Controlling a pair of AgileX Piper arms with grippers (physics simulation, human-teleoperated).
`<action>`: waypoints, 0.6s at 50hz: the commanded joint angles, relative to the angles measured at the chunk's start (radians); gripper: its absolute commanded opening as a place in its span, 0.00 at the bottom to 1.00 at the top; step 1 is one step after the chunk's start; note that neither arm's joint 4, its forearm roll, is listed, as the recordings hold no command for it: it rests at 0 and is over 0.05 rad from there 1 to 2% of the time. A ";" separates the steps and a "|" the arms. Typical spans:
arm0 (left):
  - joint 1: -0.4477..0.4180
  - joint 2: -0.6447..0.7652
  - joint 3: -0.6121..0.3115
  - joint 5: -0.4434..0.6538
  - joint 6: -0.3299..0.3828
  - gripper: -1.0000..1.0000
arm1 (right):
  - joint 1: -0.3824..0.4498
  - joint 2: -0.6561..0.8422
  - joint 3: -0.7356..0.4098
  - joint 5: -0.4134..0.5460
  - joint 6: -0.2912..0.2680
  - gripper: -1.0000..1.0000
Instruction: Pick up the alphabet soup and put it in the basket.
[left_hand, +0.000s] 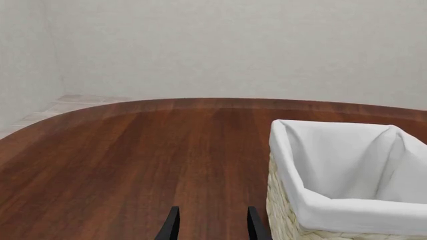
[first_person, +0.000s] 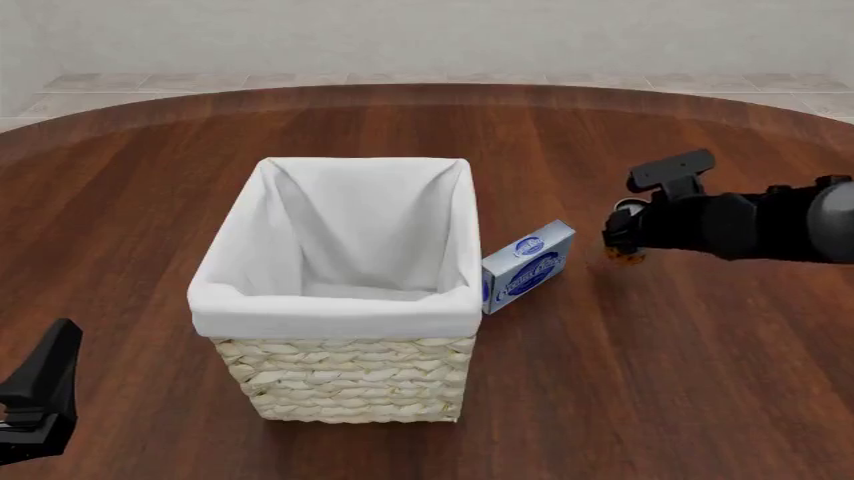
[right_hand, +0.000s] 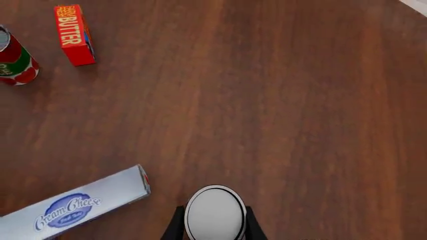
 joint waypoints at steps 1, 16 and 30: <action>0.001 -0.002 0.000 0.000 0.000 1.00 | 0.003 -0.067 -0.028 0.056 0.008 0.00; -0.004 -0.001 0.000 0.000 0.006 1.00 | 0.020 -0.123 -0.086 0.145 -0.014 0.00; -0.005 -0.001 0.000 0.000 0.007 1.00 | 0.032 -0.165 -0.142 0.214 -0.033 0.00</action>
